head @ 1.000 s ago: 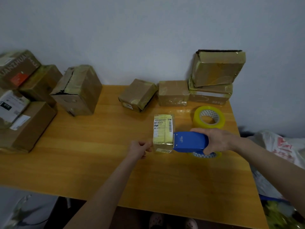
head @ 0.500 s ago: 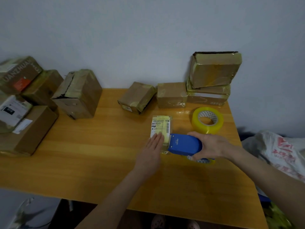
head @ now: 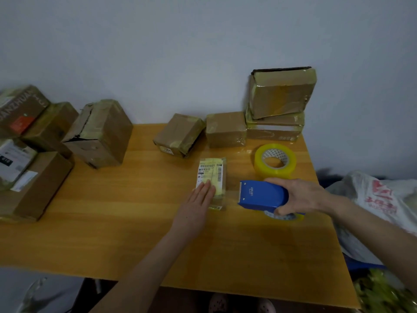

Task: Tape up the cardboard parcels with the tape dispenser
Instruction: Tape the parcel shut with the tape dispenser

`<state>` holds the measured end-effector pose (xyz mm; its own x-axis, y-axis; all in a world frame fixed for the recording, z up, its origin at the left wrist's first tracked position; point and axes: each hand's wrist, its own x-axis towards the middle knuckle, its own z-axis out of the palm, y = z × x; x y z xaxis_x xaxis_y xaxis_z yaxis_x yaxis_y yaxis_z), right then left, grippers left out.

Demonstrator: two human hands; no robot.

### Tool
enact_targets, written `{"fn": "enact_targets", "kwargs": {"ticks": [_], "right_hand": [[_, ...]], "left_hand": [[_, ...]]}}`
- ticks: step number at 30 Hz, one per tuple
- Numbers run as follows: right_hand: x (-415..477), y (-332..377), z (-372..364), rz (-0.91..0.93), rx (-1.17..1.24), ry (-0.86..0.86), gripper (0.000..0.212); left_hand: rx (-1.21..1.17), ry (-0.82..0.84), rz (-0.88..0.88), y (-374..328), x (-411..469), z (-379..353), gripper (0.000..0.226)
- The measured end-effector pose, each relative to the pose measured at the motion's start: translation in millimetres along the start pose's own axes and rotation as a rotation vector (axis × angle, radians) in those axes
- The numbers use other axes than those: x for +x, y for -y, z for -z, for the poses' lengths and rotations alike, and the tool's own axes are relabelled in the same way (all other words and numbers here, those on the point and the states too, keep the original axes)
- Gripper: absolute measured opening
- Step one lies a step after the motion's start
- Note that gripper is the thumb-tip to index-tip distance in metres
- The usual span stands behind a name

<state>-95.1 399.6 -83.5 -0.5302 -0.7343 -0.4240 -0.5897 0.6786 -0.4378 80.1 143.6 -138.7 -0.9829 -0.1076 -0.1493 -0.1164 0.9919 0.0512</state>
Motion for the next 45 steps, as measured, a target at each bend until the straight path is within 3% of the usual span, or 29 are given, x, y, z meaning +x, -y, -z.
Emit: {"fn": "enact_targets", "kwargs": {"ticks": [4, 12, 16, 21, 25, 27, 30, 32, 34, 38, 41, 43, 45], "right_hand": [[-1.8, -4.1, 4.7, -0.062, -0.055, 0.025, 0.085], [28.0, 29.9, -0.2, -0.129, -0.199, 0.160, 0.072], [44.3, 53.4, 3.7, -0.157, -0.264, 0.201, 0.083], [53.7, 74.5, 20.2, -0.142, -0.284, 0.213, 0.066], [52.3, 86.1, 28.7, -0.205, -0.347, 0.261, 0.080], [52.4, 92.7, 27.6, -0.255, -0.352, 0.249, 0.079], [49.0, 91.7, 14.6, -0.332, -0.393, 0.123, 0.058], [45.6, 80.5, 12.7, -0.340, -0.284, 0.090, 0.062], [39.4, 63.7, 14.7, -0.355, 0.028, 0.064, 0.071], [30.3, 36.8, -18.3, -0.440, 0.735, -0.073, 0.050], [24.5, 30.2, -53.2, -0.592, 1.079, -0.069, 0.044], [21.4, 29.7, -62.6, -0.619, 1.171, -0.065, 0.042], [19.7, 29.2, -61.2, -0.586, 1.042, -0.095, 0.042]], "left_hand": [[-0.026, -0.017, -0.001, -2.2, 0.1, 1.4, 0.076], [-0.042, -0.049, -0.020, -0.7, 0.1, -2.5, 0.076], [-0.071, -0.045, -0.008, -0.1, 0.9, -4.5, 0.076], [-0.073, -0.028, -0.012, 2.1, 2.0, -4.5, 0.075], [-0.079, -0.036, -0.042, -1.5, 1.4, -0.9, 0.072], [-0.064, -0.033, -0.047, -2.0, 0.6, 0.9, 0.070], [-0.056, -0.002, -0.028, -1.2, -1.5, 3.2, 0.071], [-0.062, 0.007, -0.022, -0.8, -0.4, 5.5, 0.070], [-0.110, 0.027, -0.026, -2.0, -0.4, 7.1, 0.069], [-0.195, 0.002, -0.023, -1.2, -1.0, 6.7, 0.068], [-0.381, -0.042, -0.037, -2.4, -2.8, 10.5, 0.068], [-0.566, -0.108, 0.020, -1.2, -4.4, 14.8, 0.066], [-0.681, -0.229, 0.151, 3.3, -7.2, 15.1, 0.061]]}}
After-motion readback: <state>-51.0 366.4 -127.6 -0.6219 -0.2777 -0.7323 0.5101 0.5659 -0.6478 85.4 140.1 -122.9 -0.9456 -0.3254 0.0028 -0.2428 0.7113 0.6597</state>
